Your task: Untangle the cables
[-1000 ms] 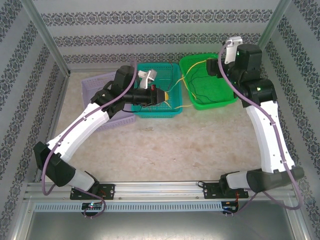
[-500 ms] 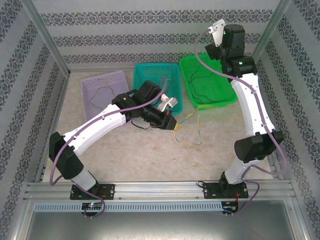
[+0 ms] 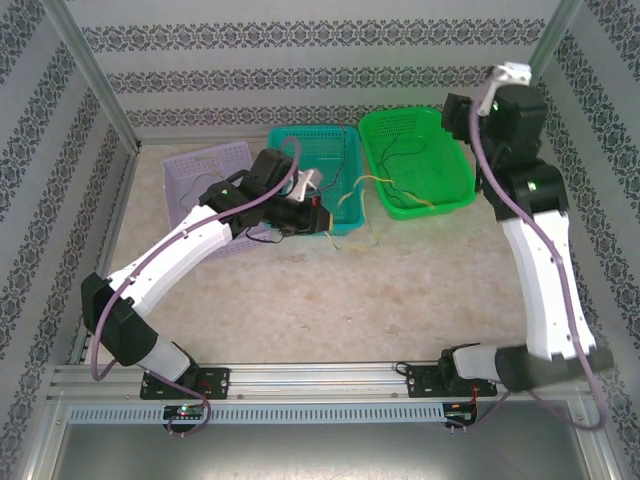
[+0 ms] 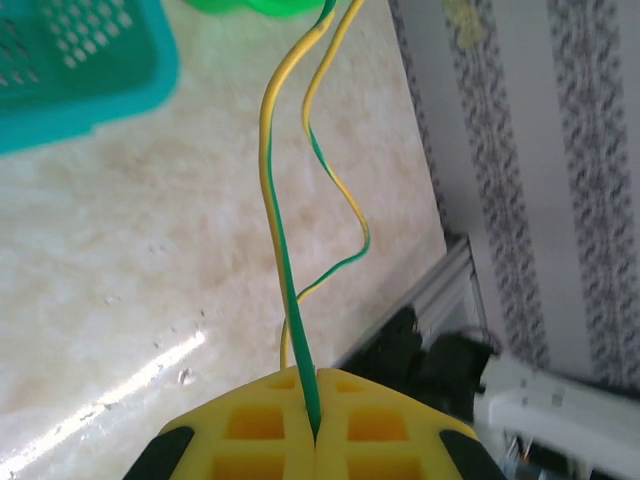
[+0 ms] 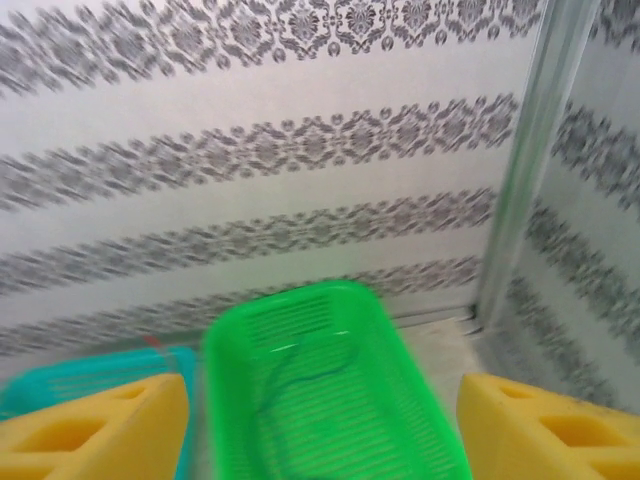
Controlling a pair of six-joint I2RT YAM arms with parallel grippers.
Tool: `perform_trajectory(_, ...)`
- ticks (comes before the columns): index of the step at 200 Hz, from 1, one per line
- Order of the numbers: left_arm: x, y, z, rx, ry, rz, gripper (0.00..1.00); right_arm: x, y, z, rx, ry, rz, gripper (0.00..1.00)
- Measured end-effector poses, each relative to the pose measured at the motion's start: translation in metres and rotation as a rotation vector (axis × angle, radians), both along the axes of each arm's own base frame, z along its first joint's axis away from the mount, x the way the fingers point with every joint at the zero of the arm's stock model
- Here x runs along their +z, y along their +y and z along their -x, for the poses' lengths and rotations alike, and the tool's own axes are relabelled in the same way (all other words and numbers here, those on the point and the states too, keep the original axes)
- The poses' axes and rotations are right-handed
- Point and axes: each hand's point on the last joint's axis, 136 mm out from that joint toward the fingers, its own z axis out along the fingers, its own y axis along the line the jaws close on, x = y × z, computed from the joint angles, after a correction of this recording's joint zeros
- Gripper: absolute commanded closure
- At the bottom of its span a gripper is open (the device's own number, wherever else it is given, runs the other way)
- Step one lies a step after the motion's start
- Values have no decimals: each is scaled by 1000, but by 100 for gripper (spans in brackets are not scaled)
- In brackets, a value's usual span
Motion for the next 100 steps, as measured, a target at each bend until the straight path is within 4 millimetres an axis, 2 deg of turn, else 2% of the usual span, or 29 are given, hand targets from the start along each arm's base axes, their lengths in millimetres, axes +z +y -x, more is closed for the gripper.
perform_trajectory(11,1,9,-12,68,-11,14,100,-13,15,17,49,13,-127,29)
perform_trajectory(26,5,21,-26,157,-33,37,100,-52,53,40,156,99,-314,26)
perform_trajectory(46,12,32,-41,258,-77,71,100,-126,111,60,254,299,-580,25)
perform_trajectory(61,17,33,-50,314,-112,117,100,-185,149,71,254,470,-748,24)
perform_trajectory(70,19,34,-55,348,-130,147,100,-212,169,77,239,560,-822,24)
perform_trajectory(82,18,35,-61,382,-142,179,100,-231,193,79,224,642,-909,23)
perform_trajectory(100,13,35,-67,419,-142,210,100,-230,217,69,222,664,-1046,23)
